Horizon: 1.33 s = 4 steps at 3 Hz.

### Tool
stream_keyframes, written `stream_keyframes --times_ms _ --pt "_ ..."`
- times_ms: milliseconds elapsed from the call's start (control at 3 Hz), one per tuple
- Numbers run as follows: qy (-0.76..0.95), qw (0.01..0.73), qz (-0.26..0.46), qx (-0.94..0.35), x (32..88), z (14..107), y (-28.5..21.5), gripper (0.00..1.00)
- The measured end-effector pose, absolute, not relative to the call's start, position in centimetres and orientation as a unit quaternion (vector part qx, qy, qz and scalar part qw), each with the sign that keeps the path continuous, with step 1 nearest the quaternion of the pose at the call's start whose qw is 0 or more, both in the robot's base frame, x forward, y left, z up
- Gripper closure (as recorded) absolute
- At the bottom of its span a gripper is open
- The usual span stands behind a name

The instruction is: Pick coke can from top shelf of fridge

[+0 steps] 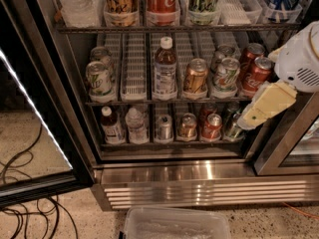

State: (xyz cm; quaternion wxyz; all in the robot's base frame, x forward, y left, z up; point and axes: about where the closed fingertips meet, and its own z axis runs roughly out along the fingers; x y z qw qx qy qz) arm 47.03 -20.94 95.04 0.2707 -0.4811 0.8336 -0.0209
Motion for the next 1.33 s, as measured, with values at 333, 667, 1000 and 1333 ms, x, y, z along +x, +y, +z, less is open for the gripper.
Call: stream_keyframes --times_ms 333,667,1000,1333 --pt "0.833 0.271 -0.021 -0.481 47.0 95.1 -20.9 0.00" --pt "0.815 0.302 -0.027 -0.494 47.8 96.8 -19.0 0.00" --pt "0.795 0.360 -0.035 -0.488 48.6 100.0 -16.9 0.00" --pt "0.782 0.408 -0.024 -0.471 49.8 102.0 -15.4 0.00"
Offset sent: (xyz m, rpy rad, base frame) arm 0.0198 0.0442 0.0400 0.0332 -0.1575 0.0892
